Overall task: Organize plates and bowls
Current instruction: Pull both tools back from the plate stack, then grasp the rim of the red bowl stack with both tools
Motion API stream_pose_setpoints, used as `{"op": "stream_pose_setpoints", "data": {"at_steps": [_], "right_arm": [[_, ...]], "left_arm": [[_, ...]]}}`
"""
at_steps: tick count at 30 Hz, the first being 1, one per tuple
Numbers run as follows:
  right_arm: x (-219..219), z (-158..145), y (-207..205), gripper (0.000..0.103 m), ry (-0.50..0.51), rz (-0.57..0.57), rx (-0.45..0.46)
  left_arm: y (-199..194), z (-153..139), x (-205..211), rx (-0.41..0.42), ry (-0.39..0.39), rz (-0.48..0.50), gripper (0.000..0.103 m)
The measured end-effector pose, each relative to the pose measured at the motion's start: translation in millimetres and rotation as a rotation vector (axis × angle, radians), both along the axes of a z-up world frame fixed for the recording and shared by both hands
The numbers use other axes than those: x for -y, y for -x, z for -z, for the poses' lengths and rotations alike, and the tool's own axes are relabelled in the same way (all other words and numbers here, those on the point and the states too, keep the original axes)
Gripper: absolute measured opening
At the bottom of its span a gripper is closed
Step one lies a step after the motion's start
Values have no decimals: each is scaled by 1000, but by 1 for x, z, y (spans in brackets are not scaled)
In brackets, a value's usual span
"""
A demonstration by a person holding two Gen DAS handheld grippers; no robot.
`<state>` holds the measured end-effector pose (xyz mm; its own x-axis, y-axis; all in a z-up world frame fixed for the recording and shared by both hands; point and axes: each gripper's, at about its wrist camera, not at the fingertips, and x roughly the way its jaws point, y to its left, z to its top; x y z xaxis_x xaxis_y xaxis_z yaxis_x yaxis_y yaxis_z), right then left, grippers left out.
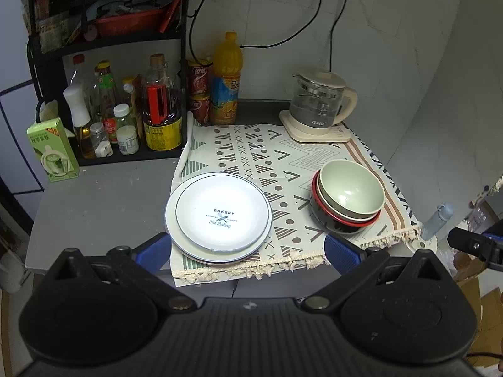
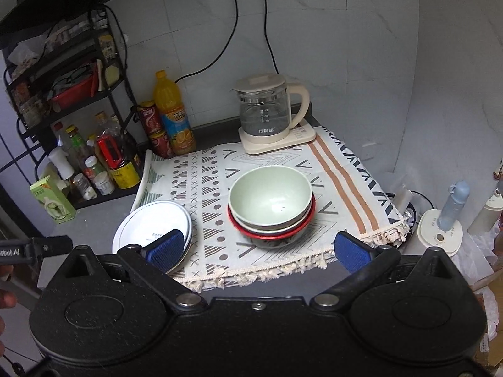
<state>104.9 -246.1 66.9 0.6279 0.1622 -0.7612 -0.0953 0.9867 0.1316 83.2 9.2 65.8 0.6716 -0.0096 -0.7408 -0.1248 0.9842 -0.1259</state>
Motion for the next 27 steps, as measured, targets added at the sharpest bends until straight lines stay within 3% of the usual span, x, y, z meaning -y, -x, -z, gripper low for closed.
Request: {"op": "stream_pose_setpoints", "data": {"at_steps": [5, 12, 27], "right_arm": [[-2, -5, 13, 103, -36, 15, -31], [-1, -15, 39, 103, -19, 36, -2], [17, 6, 62, 102, -59, 109, -37]], "left_arm": [[15, -6, 5, 6, 5, 19, 102], [28, -7, 15, 8, -21, 55, 102], [22, 6, 23, -36, -8, 78, 102]]}}
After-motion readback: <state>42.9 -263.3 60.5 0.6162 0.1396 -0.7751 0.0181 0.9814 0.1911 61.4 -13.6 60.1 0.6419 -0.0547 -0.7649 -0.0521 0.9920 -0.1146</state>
